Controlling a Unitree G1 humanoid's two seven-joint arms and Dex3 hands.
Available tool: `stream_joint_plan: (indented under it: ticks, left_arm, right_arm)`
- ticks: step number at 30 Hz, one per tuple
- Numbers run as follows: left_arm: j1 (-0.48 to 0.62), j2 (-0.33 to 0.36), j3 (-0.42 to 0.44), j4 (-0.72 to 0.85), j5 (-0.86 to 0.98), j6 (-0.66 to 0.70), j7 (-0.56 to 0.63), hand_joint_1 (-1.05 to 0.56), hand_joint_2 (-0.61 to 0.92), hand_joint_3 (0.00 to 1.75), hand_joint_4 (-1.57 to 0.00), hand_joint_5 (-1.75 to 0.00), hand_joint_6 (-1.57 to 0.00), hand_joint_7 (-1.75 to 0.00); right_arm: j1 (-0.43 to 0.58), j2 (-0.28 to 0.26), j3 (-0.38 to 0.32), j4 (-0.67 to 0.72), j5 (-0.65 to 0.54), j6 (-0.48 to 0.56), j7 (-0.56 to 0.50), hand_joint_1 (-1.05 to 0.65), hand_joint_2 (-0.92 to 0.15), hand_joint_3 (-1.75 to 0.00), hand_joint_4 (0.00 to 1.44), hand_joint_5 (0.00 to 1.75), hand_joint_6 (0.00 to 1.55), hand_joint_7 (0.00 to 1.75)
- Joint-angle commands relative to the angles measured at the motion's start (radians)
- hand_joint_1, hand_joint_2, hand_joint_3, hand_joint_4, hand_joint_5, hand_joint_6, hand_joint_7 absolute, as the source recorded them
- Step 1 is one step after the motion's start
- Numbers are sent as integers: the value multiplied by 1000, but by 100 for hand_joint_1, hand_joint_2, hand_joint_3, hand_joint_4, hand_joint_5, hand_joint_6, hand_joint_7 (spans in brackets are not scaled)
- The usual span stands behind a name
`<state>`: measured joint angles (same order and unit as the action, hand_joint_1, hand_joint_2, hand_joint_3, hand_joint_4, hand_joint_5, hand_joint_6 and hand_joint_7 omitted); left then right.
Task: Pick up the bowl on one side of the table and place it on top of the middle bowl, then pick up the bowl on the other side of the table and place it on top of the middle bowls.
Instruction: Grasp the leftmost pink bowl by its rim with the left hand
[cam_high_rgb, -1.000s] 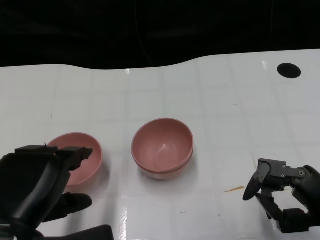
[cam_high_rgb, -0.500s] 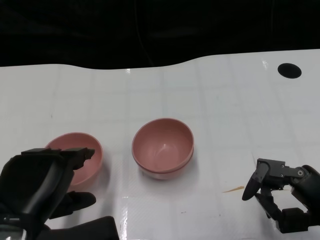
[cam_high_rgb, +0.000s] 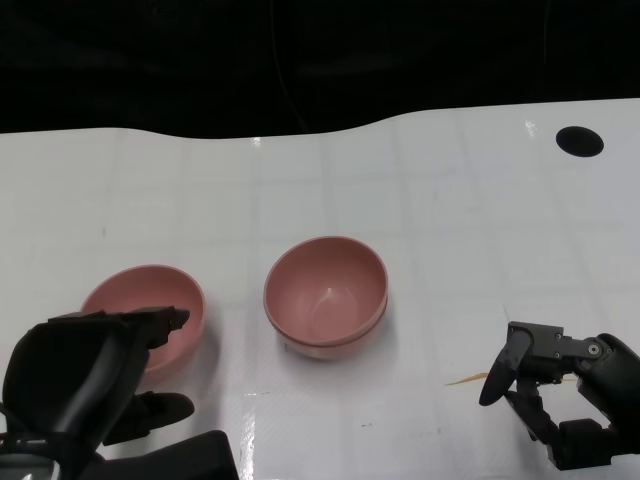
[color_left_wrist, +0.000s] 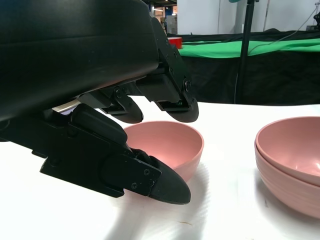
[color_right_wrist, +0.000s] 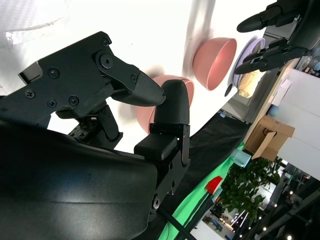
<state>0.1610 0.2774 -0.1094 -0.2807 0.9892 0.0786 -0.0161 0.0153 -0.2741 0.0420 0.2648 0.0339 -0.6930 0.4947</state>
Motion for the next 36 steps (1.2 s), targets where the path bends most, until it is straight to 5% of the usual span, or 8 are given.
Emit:
stream_joint_plan:
  ticks: [1, 36]
  left_arm:
    - [-8, 29, -1, 28, -11, -11, 40, -75, 88, 0, -71, -1, -73, 0]
    - [-61, 79, -27, 189, -78, -36, 122, -71, 87, 0, -73, -1, -77, -1]
  right_arm:
    - [2, -17, -7, 1, 5, -10, -9, -16, -62, -102, 87, 175, 69, 168]
    - [-2, -16, 5, -3, -6, -17, -23, -15, -62, -103, 88, 175, 67, 171]
